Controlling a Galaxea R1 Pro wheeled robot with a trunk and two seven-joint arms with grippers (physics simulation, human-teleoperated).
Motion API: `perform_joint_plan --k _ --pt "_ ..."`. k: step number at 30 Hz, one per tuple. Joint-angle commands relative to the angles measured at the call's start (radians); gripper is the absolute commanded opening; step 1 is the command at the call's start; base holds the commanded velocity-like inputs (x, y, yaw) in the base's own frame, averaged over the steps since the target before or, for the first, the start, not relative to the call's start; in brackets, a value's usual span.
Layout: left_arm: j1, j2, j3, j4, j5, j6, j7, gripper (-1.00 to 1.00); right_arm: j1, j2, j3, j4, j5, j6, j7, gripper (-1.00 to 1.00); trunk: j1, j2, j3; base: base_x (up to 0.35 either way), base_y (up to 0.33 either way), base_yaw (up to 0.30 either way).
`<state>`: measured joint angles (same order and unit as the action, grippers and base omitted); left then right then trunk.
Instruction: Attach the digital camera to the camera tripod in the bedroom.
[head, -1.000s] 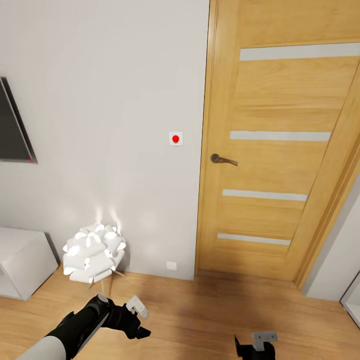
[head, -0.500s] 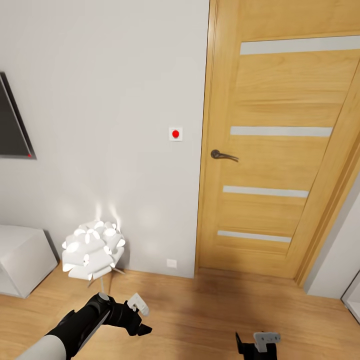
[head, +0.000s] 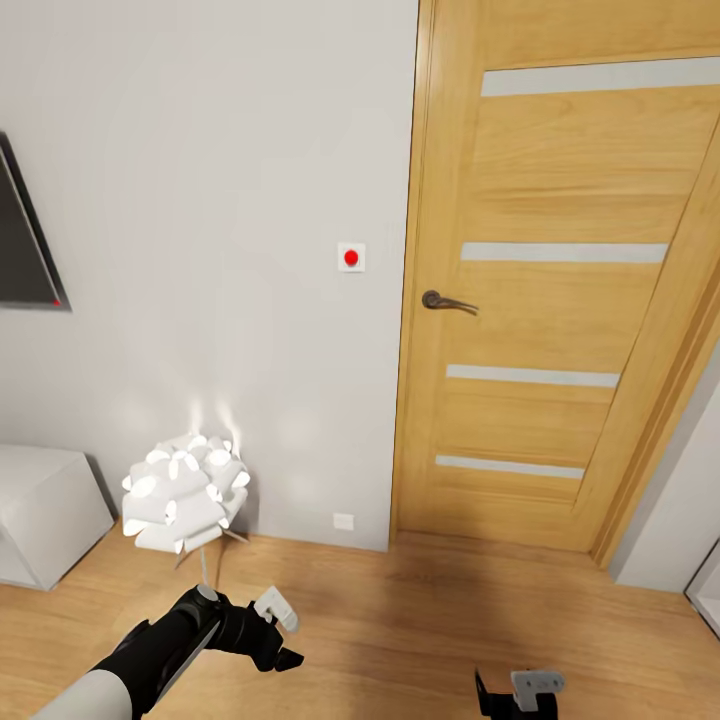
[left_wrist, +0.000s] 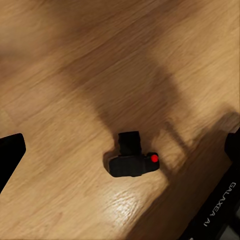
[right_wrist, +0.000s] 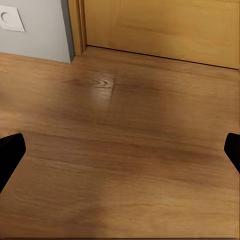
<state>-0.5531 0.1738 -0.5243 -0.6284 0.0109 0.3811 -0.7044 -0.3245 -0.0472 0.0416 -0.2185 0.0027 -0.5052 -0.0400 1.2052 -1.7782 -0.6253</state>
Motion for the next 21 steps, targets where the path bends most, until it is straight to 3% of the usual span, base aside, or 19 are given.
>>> perform_joint_plan --k 1,21 --pt "-0.001 0.001 -0.003 -0.002 0.001 0.007 -0.001 1.00 -0.001 0.000 0.004 0.008 0.000 -0.003 -0.004 1.00 0.004 -0.008 -0.004 0.000 0.000 0.000" --pt "-0.001 0.000 -0.003 -0.002 0.001 0.008 -0.001 1.00 -0.001 0.000 0.003 0.026 -0.001 -0.006 0.001 1.00 0.081 -0.148 -0.067 0.000 0.000 0.000"
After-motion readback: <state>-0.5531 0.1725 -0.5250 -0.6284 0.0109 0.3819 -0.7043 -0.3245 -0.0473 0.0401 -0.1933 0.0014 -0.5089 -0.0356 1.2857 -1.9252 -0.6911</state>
